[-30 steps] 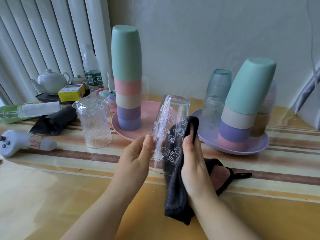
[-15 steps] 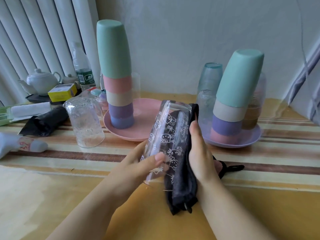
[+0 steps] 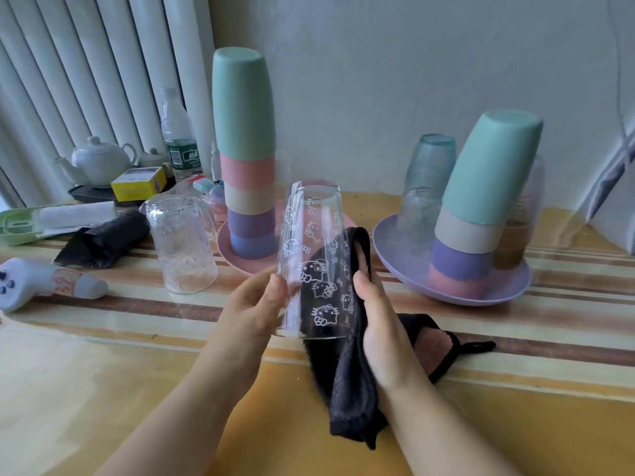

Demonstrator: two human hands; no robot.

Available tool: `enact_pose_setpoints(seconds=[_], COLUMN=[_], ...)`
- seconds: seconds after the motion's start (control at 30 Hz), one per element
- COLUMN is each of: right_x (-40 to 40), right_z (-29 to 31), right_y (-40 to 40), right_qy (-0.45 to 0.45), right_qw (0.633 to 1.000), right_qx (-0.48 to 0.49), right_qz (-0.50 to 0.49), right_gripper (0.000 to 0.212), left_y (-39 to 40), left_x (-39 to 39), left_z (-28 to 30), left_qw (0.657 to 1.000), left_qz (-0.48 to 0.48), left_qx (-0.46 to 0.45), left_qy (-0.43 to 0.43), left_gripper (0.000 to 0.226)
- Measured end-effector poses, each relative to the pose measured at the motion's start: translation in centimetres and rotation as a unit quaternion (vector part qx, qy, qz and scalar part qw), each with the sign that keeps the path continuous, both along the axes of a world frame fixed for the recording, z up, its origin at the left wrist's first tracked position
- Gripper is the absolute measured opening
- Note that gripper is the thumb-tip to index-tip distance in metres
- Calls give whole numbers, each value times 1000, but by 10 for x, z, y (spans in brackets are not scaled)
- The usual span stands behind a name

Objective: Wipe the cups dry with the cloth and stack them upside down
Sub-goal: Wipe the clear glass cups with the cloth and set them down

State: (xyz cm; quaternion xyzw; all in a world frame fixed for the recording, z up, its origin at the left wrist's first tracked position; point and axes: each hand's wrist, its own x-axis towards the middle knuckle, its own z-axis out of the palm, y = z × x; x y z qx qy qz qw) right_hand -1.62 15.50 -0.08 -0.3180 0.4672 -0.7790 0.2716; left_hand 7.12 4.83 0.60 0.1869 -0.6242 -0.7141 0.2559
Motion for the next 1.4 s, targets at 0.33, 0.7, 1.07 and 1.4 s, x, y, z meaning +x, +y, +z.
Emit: enact_pose_setpoints(seconds=[0.33,0.7,1.07,1.4], right_x=[16,-8,-3,9], right_z=[-2,7,5,2], right_y=[-1,6,3,4], right_qy=[190,-87,-3,191], right_qw=[968,996,999,963], right_qx=[125,21,34,133], right_qz=[-107,31,-16,-137], right_gripper=[52,82,84,34], left_y=[4,5,-10,3], left_x=[6,6,9,9], left_z=[4,-7,4,4], left_qw=[995,987,985,993], left_qz=[-59,-154,-96,-95], left_qx=[-85,-28,-141,-72], left_qy=[9,47,9,11], left_gripper=[51,55,68,62])
